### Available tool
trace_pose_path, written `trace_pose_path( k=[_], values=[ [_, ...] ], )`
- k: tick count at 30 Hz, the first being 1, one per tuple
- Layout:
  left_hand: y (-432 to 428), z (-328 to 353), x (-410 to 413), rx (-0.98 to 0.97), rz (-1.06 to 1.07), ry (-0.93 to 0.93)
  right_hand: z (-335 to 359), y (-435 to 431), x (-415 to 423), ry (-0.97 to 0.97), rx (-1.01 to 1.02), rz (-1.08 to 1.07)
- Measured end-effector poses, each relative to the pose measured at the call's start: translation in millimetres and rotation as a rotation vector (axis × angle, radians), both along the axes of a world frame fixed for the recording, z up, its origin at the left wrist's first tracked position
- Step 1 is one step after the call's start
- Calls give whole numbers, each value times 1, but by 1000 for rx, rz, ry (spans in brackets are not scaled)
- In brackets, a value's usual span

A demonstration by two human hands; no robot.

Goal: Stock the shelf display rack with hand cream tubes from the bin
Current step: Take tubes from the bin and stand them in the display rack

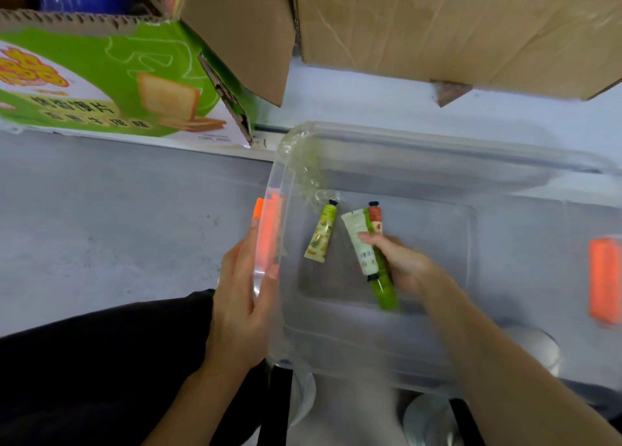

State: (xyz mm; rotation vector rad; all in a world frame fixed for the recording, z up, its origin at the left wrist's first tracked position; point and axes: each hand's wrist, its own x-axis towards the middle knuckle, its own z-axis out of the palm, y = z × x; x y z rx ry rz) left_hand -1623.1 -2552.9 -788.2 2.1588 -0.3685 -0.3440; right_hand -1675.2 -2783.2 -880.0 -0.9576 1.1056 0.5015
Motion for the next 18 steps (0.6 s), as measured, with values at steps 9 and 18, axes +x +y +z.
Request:
trace_pose_path(
  k=[9,18],
  values=[
    [3,-4,0,-39,0,18,-37,51,52,15,-373,-310],
    [4,-6,2,-69,18,14,-31,76,70,29,-298,-382]
  ],
)
